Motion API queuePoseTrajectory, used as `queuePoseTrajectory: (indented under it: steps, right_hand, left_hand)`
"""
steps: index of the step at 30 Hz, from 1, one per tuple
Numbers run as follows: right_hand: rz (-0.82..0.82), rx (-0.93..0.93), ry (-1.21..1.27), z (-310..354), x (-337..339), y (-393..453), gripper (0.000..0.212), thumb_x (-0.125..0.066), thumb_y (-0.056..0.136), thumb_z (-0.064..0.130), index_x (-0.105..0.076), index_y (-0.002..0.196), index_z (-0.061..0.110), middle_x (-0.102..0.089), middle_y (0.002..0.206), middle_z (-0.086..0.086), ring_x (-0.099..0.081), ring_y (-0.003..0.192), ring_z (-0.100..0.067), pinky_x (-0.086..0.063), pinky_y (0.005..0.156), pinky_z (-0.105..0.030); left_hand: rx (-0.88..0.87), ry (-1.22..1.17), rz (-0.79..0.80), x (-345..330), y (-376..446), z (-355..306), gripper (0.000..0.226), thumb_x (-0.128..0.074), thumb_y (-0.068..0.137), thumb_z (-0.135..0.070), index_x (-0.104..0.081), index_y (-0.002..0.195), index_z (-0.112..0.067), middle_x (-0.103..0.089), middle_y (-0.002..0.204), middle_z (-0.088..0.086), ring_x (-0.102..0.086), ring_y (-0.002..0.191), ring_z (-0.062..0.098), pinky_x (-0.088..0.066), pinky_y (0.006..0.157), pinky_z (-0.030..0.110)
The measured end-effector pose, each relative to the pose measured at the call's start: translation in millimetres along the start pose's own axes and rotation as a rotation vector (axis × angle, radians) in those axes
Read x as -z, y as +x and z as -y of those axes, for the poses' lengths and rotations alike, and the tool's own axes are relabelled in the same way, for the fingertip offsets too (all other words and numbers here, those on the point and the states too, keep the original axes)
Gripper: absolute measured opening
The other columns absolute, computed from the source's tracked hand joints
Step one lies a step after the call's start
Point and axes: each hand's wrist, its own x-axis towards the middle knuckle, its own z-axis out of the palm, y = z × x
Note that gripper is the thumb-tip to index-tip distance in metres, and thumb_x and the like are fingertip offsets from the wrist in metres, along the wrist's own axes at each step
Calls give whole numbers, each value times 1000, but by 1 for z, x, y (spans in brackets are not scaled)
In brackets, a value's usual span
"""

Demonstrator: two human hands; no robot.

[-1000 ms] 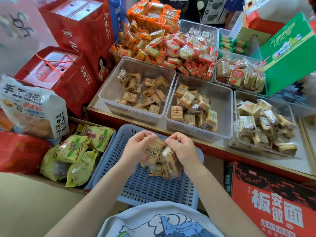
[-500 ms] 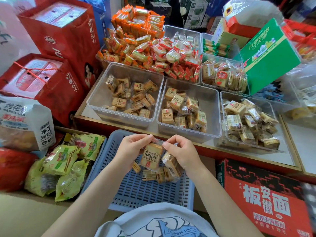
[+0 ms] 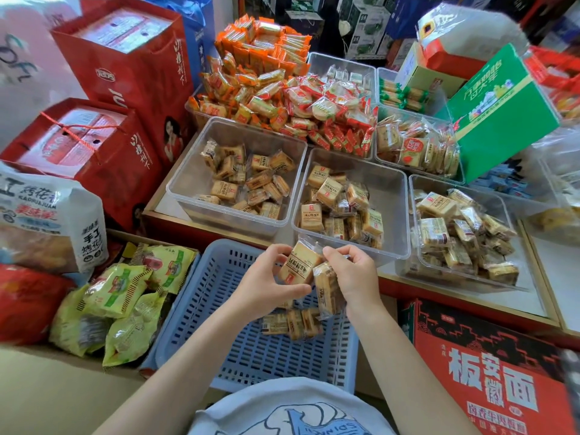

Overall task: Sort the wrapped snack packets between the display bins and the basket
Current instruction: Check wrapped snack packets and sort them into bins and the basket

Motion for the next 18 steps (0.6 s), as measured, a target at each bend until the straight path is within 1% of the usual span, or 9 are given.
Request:
queuePoseTrajectory:
  steps: [1,3,5,7,9,11,13,15,18]
  right_hand:
    - [20,-2,3,1,1,0,24,-73,90,32,-66,77,13,-72,86,-23,-67,78,-37,-57,80,-56]
    - [57,-3,24,4,5,-1,27,-73,91,36,-66,80,13,-70,79,-17,-64,73,-26,-57,77,-47]
    - [98,-7,52,6,10,-2,30,-73,91,40,-67,86,12,-68,77,-9,-63,72,-21,-55,74,-39]
    - [149,-3,52,6,14,-2,30,-73,90,42,-68,94,13,-70,83,-10,-66,76,-24,-55,77,-40]
    - [187,8,32,4,16,-1,22,-73,92,40,-69,103,22,-72,97,-12,-70,91,-31,-56,87,-46]
    - [227,25,16,4,19,1,21,-70,95,38,-67,115,33,-71,108,-4,-67,105,-25,-55,94,-45]
    - [287,41,20,4,20,3,24,-67,97,35,-66,121,39,-71,111,1,-66,109,-20,-54,95,-42]
    - [313,40,3,7,22,1,14,-65,98,30,-71,111,33,-71,110,-2,-68,103,-20,-56,90,-39]
    - [278,37,-34,8,25,2,8,-66,98,26,-70,97,19,-69,97,-9,-66,82,-16,-54,73,-30]
  left_hand:
    - [10,-8,-30,-1,1,0,62,-88,76,-33,-50,126,-38,-60,117,-12,-63,103,5,-55,86,24]
    - [68,-114,-67,-2,1,0,53,-87,79,-31,-56,122,-35,-66,111,-5,-70,94,11,-60,82,29]
    - [169,-356,-74,-2,0,-4,43,-79,88,-25,-58,126,-23,-73,104,5,-74,90,19,-63,80,34]
    - [236,-618,-53,-2,0,-7,34,-68,97,-20,-57,128,-13,-74,108,14,-76,94,28,-63,79,39]
    - [264,-766,-14,0,2,-10,27,-58,102,-20,-59,128,-10,-72,115,20,-75,97,32,-63,74,35]
    - [312,-820,38,0,2,-14,28,-51,105,-23,-61,126,-7,-74,110,22,-74,90,29,-60,63,27]
    - [351,-814,78,-1,1,-17,32,-48,105,-26,-62,123,-4,-75,99,20,-72,78,24,-51,50,23]
    - [362,-786,96,-1,2,-17,34,-48,105,-29,-62,123,-4,-74,94,18,-69,73,23,-43,45,22]
    - [364,-796,120,-3,2,-15,40,-43,106,-37,-62,124,-7,-73,98,17,-67,71,22,-42,46,22]
